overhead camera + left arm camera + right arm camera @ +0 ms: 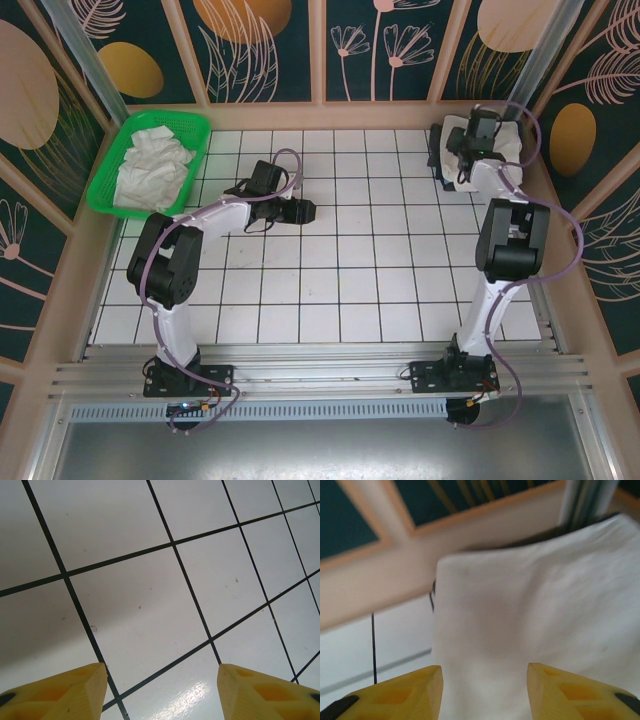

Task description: Fold and stack the t-shirts

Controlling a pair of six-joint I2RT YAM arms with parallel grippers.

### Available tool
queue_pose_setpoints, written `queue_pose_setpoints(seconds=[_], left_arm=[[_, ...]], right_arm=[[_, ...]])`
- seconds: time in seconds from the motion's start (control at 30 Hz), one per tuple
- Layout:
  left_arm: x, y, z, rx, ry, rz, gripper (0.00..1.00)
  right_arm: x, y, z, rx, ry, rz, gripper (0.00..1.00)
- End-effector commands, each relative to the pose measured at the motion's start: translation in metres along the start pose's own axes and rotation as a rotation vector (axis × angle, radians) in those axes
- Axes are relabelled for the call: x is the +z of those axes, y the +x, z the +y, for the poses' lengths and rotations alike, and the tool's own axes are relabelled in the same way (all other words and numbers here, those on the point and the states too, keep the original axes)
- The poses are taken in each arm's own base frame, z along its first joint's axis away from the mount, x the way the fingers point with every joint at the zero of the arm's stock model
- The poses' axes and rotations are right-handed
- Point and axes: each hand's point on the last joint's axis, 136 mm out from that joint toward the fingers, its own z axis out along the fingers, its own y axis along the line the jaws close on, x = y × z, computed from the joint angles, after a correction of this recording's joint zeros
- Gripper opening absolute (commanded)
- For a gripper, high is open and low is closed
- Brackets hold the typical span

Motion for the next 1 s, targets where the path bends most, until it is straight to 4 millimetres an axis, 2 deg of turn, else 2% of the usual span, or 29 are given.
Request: queue_pose_setpoints(seconds=[0.0,0.2,0.37,0.6,0.7,0.83,0.97], left_arm=[[-0.003,-0.003,0.003,0.016,-0.008,0.003,0.6],[-0.005,-0.002,0.004,0.018,-0.014,-0.001,0.61],[-0.003,0.0,0.008,0.015,-0.022,0.003,0.62],[-0.003,-0.001,0.007,0.012,-0.015,0.003,0.62],[-0.005,-0.001,0.008,0.016,-0.022,0.001,0.62],[-0.005,-0.003,0.006,0.016,-0.016,-0.001,0.62],[-0.006,-0.005,0.006,0.019,-0.013,-0.004,0.62]], right_arm=[[0.026,-0.026,-0.031,0.159,0.085,-0.079,0.47],[0.081,-0.014,-0.059,0.216,0.117,0.005,0.55],[0.104,0.002,-0.059,0.219,0.08,0.089,0.72],[0.108,0.05,-0.059,0.215,0.076,0.244,0.86],[0.106,0.067,-0.049,0.154,0.053,0.305,0.93],[0.099,0.066,-0.032,0.004,0.086,0.305,0.95],[0.092,0.047,-0.014,-0.098,0.097,0.259,0.97]])
